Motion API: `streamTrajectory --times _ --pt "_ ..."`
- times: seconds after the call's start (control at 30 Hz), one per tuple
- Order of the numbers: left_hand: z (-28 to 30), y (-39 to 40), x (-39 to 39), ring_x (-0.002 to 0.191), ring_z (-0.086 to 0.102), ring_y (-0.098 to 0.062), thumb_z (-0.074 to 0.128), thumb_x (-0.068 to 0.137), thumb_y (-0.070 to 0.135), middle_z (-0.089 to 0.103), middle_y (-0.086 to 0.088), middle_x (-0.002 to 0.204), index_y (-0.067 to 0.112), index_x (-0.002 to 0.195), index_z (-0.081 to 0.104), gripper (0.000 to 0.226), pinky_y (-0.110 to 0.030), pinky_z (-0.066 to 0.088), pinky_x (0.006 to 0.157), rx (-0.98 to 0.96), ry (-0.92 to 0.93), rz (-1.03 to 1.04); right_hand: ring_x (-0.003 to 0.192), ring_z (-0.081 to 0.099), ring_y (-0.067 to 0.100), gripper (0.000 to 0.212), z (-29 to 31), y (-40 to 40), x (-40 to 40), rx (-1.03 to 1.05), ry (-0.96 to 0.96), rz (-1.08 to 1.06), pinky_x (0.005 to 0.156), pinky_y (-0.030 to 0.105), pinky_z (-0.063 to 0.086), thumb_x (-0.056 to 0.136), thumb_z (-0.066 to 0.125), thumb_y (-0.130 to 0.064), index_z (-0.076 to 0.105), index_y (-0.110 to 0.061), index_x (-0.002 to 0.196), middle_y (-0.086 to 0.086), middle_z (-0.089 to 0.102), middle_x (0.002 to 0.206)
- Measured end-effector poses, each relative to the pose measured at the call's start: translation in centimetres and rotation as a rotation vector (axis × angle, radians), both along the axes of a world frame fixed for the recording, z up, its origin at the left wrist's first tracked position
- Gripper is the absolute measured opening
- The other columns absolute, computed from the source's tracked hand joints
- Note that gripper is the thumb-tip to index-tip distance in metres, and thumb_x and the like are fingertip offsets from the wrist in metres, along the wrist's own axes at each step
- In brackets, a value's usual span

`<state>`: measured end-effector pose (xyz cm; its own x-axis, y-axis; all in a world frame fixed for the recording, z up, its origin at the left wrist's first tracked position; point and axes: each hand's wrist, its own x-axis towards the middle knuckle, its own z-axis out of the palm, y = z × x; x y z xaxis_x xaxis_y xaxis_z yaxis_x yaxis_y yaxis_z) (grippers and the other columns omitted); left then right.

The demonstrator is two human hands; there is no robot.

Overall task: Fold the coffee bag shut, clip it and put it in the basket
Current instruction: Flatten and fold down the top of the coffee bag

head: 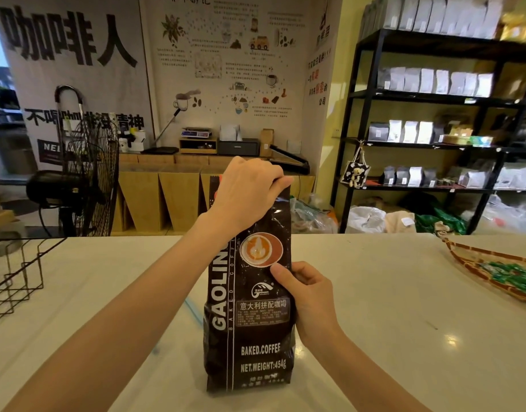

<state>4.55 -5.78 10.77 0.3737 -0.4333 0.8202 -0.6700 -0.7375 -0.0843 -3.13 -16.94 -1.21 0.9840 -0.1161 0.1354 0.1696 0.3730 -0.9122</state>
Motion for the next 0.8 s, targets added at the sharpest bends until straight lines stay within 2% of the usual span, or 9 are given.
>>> streamTrajectory --times 0.1,0.17,0.23,0.3,0.37,0.43,0.5,0.57,0.8 --pt "0.0 0.0 -0.9 0.074 0.062 -0.024 0.038 0.088 0.036 0.070 -0.006 0.074 0.011 0.080 0.066 0.039 -0.038 0.041 0.076 0.014 -0.038 0.011 0.072 0.069 0.022 0.016 0.3 -0.4 0.3 -0.034 -0.038 0.011 0.065 0.031 0.056 0.058 0.074 -0.024 0.068 -0.012 0.067 0.007 0.073 0.073" --pt "-0.1 0.4 -1.6 0.093 0.061 -0.023 0.034 0.088 0.040 0.071 -0.006 0.094 0.015 0.097 0.065 0.041 -0.038 0.038 0.086 -0.043 0.021 -0.013 0.072 0.069 0.019 0.018 0.7 -0.8 0.5 -0.055 -0.068 0.015 0.065 0.028 0.055 0.062 0.070 -0.027 0.070 -0.011 0.071 0.005 0.073 0.073" --pt "-1.2 1.4 -2.5 0.117 0.050 -0.018 0.034 0.088 0.045 0.061 -0.004 0.122 0.018 0.122 0.053 0.047 -0.032 0.029 0.098 -0.183 0.072 -0.022 0.073 0.069 0.018 0.017 1.1 -1.2 0.7 -0.076 -0.101 0.020 0.063 0.026 0.054 0.064 0.069 -0.025 0.071 -0.012 0.075 0.004 0.074 0.074" --pt "-3.6 2.8 -3.7 0.127 0.039 -0.014 0.046 0.082 0.050 0.047 -0.003 0.136 0.019 0.133 0.037 0.061 -0.030 0.026 0.104 -0.418 0.150 -0.029 0.072 0.069 0.017 0.013 1.2 -1.5 0.8 -0.073 -0.110 0.035 0.061 0.025 0.054 0.064 0.069 -0.021 0.072 -0.012 0.072 0.004 0.074 0.072" --pt "-6.8 4.0 -5.0 0.126 0.040 -0.012 0.063 0.067 0.058 0.043 0.001 0.139 0.024 0.136 0.028 0.085 -0.034 0.034 0.104 -0.715 0.480 -0.081 0.068 0.069 0.015 0.007 1.2 -1.6 0.9 -0.071 -0.112 0.042 0.059 0.024 0.054 0.067 0.069 -0.017 0.072 -0.011 0.069 0.003 0.073 0.068" --pt "-8.9 4.4 -6.1 0.115 0.054 -0.016 0.074 0.049 0.057 0.052 0.000 0.133 0.026 0.135 0.030 0.101 -0.039 0.045 0.096 -0.966 0.899 -0.173 0.065 0.068 0.013 0.007 1.3 -1.4 1.2 -0.076 -0.108 0.034 0.058 0.022 0.053 0.072 0.067 -0.012 0.072 -0.010 0.068 0.001 0.073 0.065" --pt "-9.8 4.5 -6.3 0.092 0.067 -0.019 0.074 0.047 0.043 0.067 -0.006 0.111 0.019 0.124 0.047 0.085 -0.037 0.054 0.078 -1.173 1.140 -0.320 0.064 0.068 0.013 0.007 1.2 -1.1 1.4 -0.075 -0.103 0.011 0.057 0.022 0.052 0.071 0.068 -0.013 0.071 -0.007 0.070 0.001 0.072 0.063" --pt "-9.9 4.7 -6.2 0.077 0.071 -0.018 0.071 0.052 0.034 0.073 -0.004 0.092 0.018 0.104 0.062 0.056 -0.031 0.056 0.066 -1.229 1.178 -0.376 0.066 0.068 0.016 0.014 1.1 -0.8 1.6 -0.090 -0.103 -0.035 0.060 0.025 0.054 0.064 0.071 -0.020 0.071 -0.007 0.071 0.002 0.073 0.065" --pt "-10.1 4.5 -5.8 0.071 0.071 -0.020 0.065 0.076 0.024 0.076 -0.006 0.079 0.015 0.089 0.067 0.016 -0.032 0.058 0.066 -1.299 1.187 -0.388 0.070 0.070 0.019 0.006 0.8 -0.8 1.5 -0.190 -0.164 -0.155 0.064 0.029 0.057 0.070 0.072 -0.015 0.070 -0.014 0.076 0.001 0.075 0.069"
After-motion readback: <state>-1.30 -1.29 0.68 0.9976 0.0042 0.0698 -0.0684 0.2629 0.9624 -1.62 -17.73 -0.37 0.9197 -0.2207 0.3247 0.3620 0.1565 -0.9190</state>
